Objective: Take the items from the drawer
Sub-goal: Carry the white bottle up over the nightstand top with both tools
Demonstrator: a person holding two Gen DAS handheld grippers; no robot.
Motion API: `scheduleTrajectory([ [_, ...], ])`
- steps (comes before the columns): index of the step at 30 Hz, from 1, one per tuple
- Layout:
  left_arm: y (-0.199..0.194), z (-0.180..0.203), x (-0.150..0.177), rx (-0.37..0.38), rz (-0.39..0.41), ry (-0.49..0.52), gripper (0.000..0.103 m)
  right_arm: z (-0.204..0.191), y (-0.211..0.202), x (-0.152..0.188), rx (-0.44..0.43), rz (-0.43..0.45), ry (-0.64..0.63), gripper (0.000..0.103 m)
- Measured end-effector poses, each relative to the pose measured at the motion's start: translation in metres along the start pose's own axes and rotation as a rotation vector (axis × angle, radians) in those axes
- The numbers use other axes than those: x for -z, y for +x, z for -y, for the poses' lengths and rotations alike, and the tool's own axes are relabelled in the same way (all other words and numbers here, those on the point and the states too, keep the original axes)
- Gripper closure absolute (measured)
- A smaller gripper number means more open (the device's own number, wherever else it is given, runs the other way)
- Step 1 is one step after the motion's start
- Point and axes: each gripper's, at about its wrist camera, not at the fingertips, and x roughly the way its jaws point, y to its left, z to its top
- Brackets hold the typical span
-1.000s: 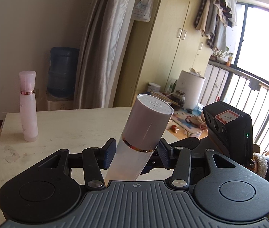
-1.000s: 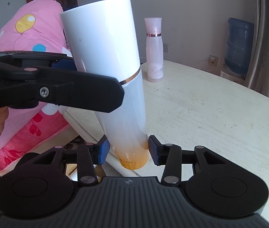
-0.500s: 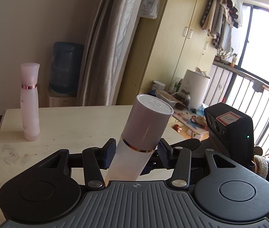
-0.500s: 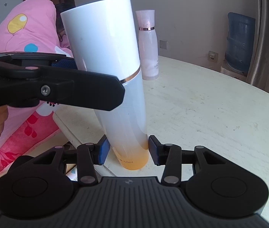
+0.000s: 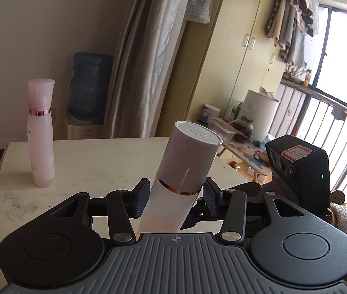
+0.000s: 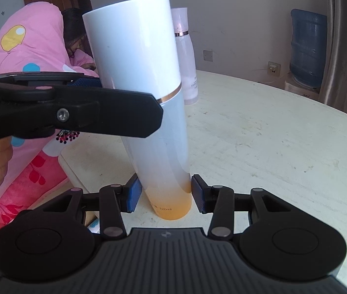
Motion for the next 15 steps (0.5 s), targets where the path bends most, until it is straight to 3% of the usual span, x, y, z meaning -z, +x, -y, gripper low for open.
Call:
scheduleTrajectory([
  [15,0.003,-0.013,-0.006,-0.006,0.011,-0.024,0.054,-0.002,0.003,-0.007,0.021,0.009,0.020,0.058],
])
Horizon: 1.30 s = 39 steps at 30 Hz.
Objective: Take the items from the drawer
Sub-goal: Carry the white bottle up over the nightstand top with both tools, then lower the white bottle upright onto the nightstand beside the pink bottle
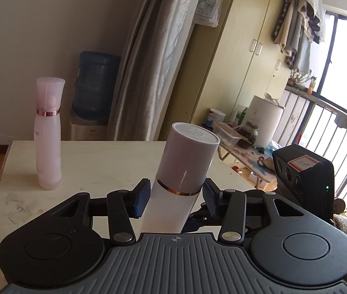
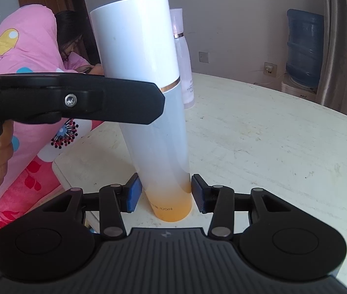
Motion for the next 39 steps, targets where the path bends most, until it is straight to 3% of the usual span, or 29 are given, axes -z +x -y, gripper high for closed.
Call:
scheduleTrajectory([
  [13,0.005,0.002,0.004,-0.023,-0.012,0.013,0.048,0.003,0.005,-0.007,0.013,0.018,0.001,0.058],
  [19,0.006,0.000,0.008,-0.023,-0.005,0.009,0.054,0.002,0.004,-0.005,0.023,0.032,0.004,0.058],
  [39,0.010,0.006,0.008,-0.063,0.030,0.083,0.057,0.003,0.006,-0.005,0.054,0.078,0.003,0.058],
])
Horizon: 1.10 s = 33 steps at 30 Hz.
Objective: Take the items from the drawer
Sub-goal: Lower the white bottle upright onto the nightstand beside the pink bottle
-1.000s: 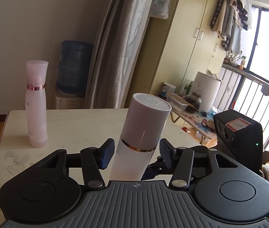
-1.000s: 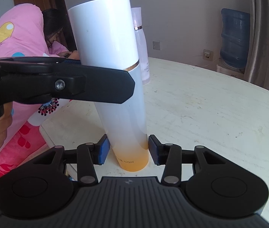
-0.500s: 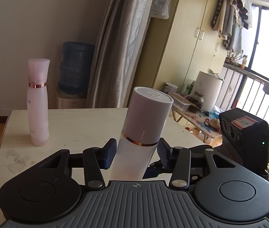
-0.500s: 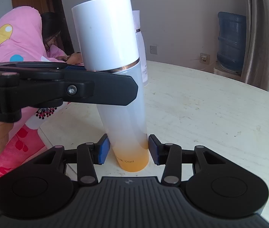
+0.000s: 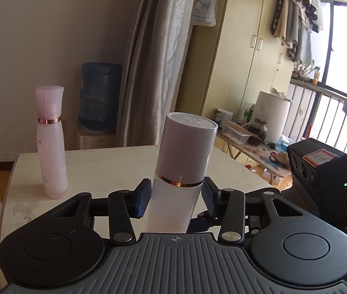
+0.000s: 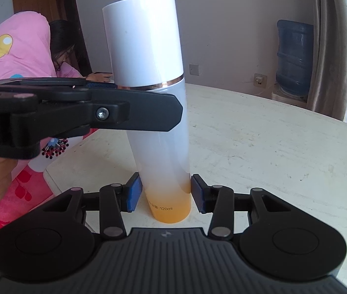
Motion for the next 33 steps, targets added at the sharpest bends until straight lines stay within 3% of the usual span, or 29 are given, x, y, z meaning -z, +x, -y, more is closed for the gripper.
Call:
scheduleTrajectory([
  [33,0.030,-0.029,-0.019,-0.086,0.020,0.013,0.058,0.021,0.042,-0.035,0.007,0.019,0.010,0.058],
])
